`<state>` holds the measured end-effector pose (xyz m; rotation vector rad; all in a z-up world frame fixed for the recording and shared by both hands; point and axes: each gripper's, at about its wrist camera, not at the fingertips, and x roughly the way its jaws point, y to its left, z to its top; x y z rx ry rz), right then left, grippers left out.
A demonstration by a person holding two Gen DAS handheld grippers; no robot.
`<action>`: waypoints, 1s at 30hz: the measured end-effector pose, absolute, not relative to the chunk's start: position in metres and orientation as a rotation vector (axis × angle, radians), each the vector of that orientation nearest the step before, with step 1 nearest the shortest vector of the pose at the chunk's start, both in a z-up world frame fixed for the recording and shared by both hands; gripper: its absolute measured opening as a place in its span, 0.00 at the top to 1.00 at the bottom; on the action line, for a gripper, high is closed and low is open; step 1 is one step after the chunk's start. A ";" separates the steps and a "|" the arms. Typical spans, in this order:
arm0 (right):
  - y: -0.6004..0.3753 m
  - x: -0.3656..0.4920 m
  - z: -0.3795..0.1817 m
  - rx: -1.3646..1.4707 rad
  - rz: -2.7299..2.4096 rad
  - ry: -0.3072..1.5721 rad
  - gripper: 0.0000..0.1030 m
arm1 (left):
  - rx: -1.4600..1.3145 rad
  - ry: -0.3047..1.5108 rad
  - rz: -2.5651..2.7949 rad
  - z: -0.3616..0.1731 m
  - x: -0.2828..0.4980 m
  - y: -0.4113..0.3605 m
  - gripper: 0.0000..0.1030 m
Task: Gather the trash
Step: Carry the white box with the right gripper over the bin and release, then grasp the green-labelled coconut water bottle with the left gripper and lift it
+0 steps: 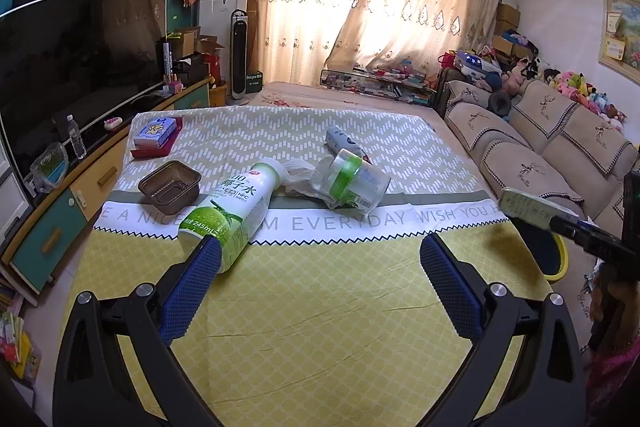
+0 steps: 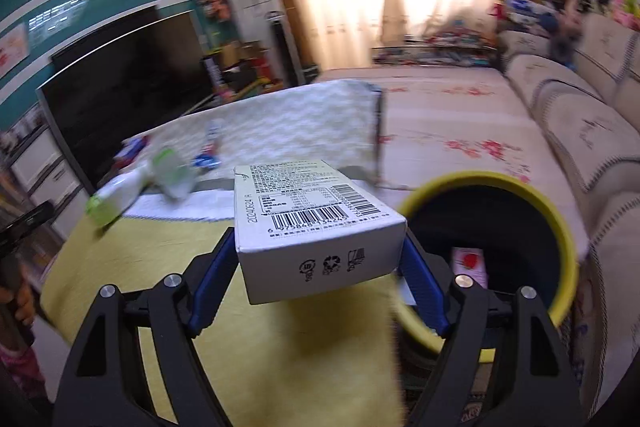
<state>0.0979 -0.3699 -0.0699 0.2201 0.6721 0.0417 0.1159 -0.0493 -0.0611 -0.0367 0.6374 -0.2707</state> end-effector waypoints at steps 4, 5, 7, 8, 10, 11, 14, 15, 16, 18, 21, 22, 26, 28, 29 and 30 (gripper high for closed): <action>-0.411 0.097 -0.086 0.240 -0.145 0.701 0.28 | -0.035 0.644 -0.272 -0.063 0.117 -0.050 0.05; -0.422 0.097 -0.092 0.249 -0.193 0.712 0.28 | -0.033 0.648 -0.272 -0.064 0.118 -0.051 0.05; -0.435 0.095 -0.101 0.260 -0.245 0.724 0.28 | -0.032 0.651 -0.273 -0.065 0.119 -0.052 0.05; -0.438 0.096 -0.104 0.263 -0.262 0.727 0.28 | -0.031 0.652 -0.274 -0.066 0.119 -0.052 0.05; -0.446 0.099 -0.113 0.268 -0.306 0.735 0.27 | -0.028 0.654 -0.274 -0.066 0.120 -0.054 0.05; -0.450 0.102 -0.118 0.269 -0.324 0.736 0.27 | -0.027 0.655 -0.275 -0.067 0.121 -0.054 0.05; -0.454 0.106 -0.126 0.258 -0.370 0.727 0.23 | -0.025 0.658 -0.274 -0.068 0.122 -0.055 0.05; -0.454 0.106 -0.126 0.257 -0.385 0.720 0.20 | -0.024 0.658 -0.272 -0.068 0.123 -0.055 0.05; -0.453 0.106 -0.126 0.257 -0.388 0.710 0.20 | -0.023 0.660 -0.270 -0.068 0.123 -0.055 0.05; -0.451 0.104 -0.123 0.262 -0.383 0.690 0.20 | -0.024 0.661 -0.267 -0.070 0.124 -0.053 0.05; -0.445 0.102 -0.115 0.254 -0.370 0.670 0.20 | -0.027 0.664 -0.260 -0.072 0.126 -0.050 0.05; -0.440 0.102 -0.111 0.248 -0.364 0.665 0.20 | -0.029 0.665 -0.257 -0.073 0.127 -0.048 0.05; -0.426 0.101 -0.103 0.232 -0.332 0.648 0.20 | -0.035 0.677 -0.226 -0.078 0.132 -0.035 0.05; -0.421 0.101 -0.102 0.226 -0.319 0.648 0.20 | -0.042 0.689 -0.221 -0.082 0.137 -0.028 0.05; -0.419 0.101 -0.102 0.225 -0.313 0.650 0.20 | -0.045 0.694 -0.223 -0.083 0.139 -0.026 0.05; -0.418 0.102 -0.102 0.226 -0.308 0.655 0.20 | -0.046 0.700 -0.228 -0.085 0.143 -0.023 0.05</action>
